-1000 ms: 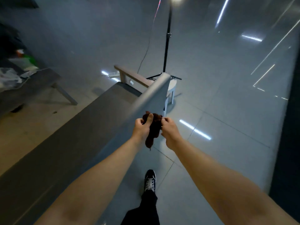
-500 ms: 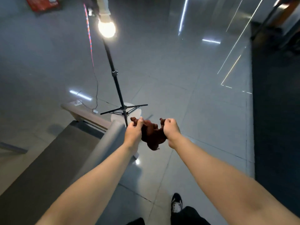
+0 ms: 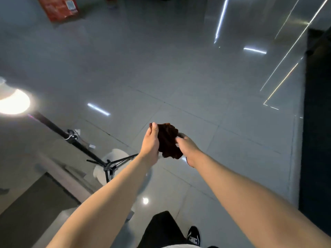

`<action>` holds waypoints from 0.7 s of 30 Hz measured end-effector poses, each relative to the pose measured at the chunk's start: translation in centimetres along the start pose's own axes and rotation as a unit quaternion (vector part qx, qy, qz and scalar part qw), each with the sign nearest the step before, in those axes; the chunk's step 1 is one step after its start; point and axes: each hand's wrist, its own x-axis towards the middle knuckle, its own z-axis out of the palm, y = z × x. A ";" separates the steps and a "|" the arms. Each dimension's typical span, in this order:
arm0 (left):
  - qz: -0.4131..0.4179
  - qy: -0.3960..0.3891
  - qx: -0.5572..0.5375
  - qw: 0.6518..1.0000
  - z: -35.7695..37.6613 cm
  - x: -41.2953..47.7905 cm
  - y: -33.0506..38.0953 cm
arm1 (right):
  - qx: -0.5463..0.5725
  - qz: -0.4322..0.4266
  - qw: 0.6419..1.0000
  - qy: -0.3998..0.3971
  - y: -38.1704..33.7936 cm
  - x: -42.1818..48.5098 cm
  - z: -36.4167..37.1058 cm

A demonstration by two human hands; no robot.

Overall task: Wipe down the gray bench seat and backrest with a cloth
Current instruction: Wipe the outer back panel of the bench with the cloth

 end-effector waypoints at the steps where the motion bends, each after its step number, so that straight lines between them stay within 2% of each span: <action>1: 0.001 0.007 -0.003 1.000 0.9 2.0 1.2 | 0.002 -0.001 1.000 -0.014 -1.7 1.9 -0.6; 6: 0.008 0.057 -0.041 0.997 3.3 14.1 5.6 | -0.036 -0.021 0.995 -0.091 -9.1 13.4 -1.4; 12: -0.017 0.121 -0.056 0.991 3.3 29.5 10.4 | -0.131 -0.060 0.985 -0.098 -18.4 28.7 1.3; 15: 0.010 0.168 -0.079 0.983 1.7 36.2 14.4 | -0.135 -0.032 0.985 -0.107 -23.8 34.3 4.0; 21: 0.032 0.250 -0.100 0.963 -4.4 46.6 23.2 | -0.204 -0.108 0.963 -0.137 -32.8 45.5 12.7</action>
